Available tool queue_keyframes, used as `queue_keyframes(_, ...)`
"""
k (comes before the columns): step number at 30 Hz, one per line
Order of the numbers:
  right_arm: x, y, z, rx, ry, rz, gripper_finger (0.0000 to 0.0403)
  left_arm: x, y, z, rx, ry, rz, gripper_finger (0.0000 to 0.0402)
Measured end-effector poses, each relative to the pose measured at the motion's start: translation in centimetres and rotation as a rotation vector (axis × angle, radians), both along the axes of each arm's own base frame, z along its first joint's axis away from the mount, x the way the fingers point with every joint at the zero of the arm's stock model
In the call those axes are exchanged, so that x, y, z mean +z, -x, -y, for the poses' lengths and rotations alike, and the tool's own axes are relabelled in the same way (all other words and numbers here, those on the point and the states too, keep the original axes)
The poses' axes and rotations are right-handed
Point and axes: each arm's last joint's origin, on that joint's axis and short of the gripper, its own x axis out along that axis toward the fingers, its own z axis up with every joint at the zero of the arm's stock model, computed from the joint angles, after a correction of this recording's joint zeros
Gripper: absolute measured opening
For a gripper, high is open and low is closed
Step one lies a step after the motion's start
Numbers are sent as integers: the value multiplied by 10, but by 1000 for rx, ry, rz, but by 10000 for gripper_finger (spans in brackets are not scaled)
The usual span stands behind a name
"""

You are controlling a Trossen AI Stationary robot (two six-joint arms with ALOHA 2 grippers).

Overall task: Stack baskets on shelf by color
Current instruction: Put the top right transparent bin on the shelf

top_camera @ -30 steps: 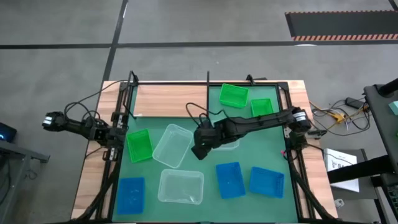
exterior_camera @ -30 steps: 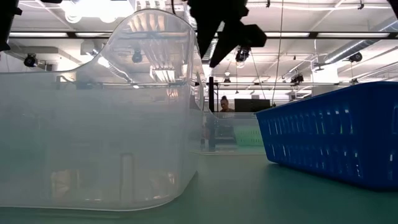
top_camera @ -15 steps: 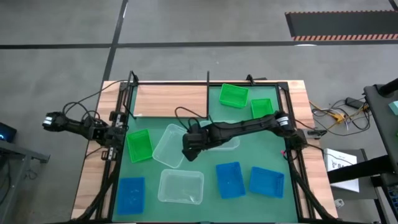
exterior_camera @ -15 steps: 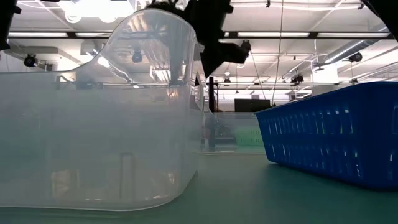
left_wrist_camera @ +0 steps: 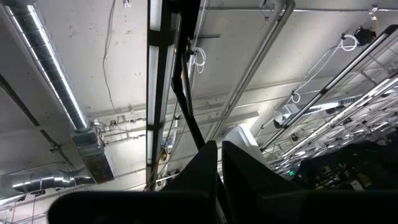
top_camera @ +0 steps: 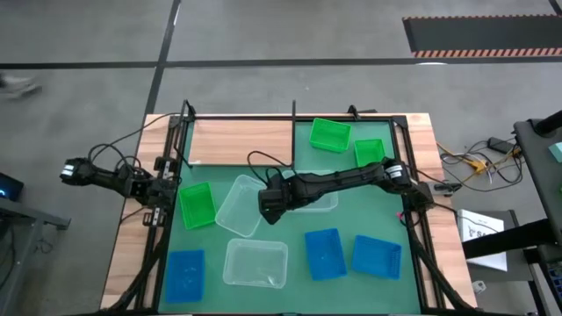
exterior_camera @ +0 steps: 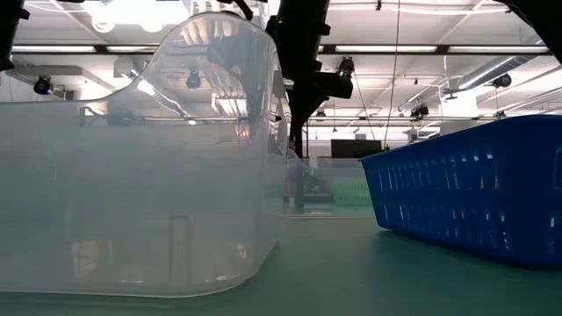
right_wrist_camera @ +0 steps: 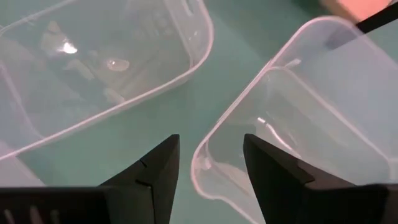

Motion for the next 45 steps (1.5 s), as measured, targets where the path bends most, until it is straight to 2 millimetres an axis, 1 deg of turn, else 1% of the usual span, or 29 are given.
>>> queue_keyframes(3, -9, -2, 0, -4, 17, -22, 171, 0, 0, 0, 0, 0, -1, 8)
queue_keyframes(7, -28, -8, 0, 1, 29, -45, 171, 0, 0, 0, 0, -1, -3, 8)
queue_keyframes(10, -36, -10, -1, 10, 33, -66, 169, 0, 0, 0, 0, -1, -2, 8)
queue_keyframes(12, -37, -10, -1, 10, 34, -69, 159, 0, 0, 0, 0, 0, -2, 8)
queue_keyframes(15, -35, -9, -1, 10, 34, -64, 129, 0, 0, 0, 0, 0, -2, 8)
queue_keyframes(22, -33, -7, -4, 21, 13, -76, 25, 0, 0, 0, 0, 0, -2, 8)
queue_keyframes(23, -33, -7, -5, 26, 6, -79, 17, 0, 0, 0, 0, 0, -2, 8)
queue_keyframes(26, -29, -2, -8, 32, -16, -111, 13, 0, 0, 0, 0, 0, -2, 8)
queue_keyframes(28, -22, 4, -9, 44, -15, -134, 13, 0, 0, 0, 0, 0, 0, 8)
queue_keyframes(30, -11, 13, -10, 55, -11, -169, 13, 0, 0, 0, 0, 0, 1, 8)
queue_keyframes(32, 3, 21, -10, 69, -13, -182, 13, 0, 0, 0, 0, 0, 1, 8)
queue_keyframes(35, 26, 34, -15, 136, -15, -178, 13, 0, 0, 0, 0, 1, 2, 8)
queue_keyframes(41, 78, 61, -33, 311, -51, -65, 13, 0, 0, 0, 1, 0, -2, 8)
queue_keyframes(45, 103, 77, -39, 369, -33, 0, 12, -1, 0, 0, 0, -1, -4, 8)
